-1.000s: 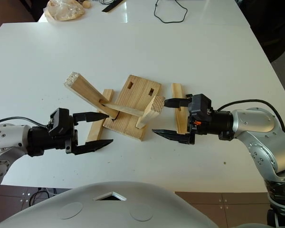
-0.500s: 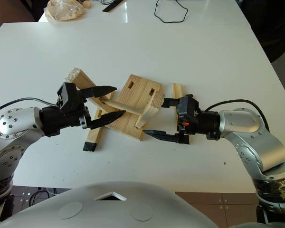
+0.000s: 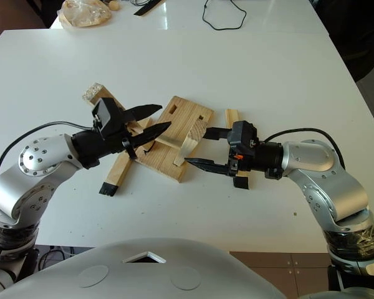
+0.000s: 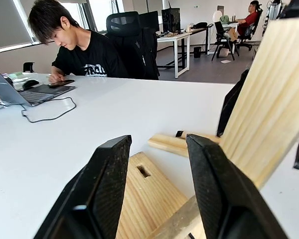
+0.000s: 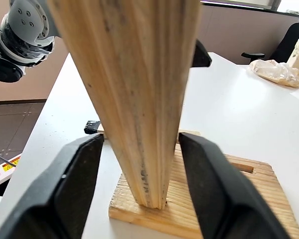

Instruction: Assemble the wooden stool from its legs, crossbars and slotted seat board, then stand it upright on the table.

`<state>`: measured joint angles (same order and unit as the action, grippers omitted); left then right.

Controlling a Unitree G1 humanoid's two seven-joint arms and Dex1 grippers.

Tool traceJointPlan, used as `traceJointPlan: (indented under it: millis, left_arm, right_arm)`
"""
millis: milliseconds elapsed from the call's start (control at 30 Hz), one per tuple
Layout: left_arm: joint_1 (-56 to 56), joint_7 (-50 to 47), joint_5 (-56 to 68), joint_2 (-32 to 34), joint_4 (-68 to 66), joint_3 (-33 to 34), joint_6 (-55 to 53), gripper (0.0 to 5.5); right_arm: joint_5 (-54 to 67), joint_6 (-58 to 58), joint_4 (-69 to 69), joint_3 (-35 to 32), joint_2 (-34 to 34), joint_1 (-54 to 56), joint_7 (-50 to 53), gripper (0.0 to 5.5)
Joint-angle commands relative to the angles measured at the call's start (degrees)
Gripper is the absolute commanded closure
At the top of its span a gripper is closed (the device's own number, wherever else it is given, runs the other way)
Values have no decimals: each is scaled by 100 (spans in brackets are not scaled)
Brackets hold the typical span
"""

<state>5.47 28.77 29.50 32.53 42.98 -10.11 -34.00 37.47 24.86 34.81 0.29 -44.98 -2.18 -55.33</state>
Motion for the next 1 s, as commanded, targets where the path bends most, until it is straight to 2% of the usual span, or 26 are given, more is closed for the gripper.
traceJointPlan:
  millis: [33,233,467,667,767,1000]
  left_arm:
    - [-97,-223,-444,-206,17,-322,149,345]
    - [14,-451,-580,-495,157,-308,123,345]
    - [-760,-277,-1768,-142,-897,-1139,853,345]
    - [-535,-213,-1984,-355,-1375,-1285,1218,345]
    - [-363,-165,-1502,-546,-1166,-1013,1093,345]
    - [465,-280,823,-808,14,309,-49,345]
  right_arm:
    - [-135,-18,-29,70,32,12,23,336]
    - [-171,-17,-48,70,60,34,20,338]
    - [-207,0,-83,103,98,83,-13,338]
    - [-230,3,-159,101,104,187,-36,338]
    - [-259,-1,-184,113,123,214,-13,338]
    - [-347,-26,-188,82,158,131,43,338]
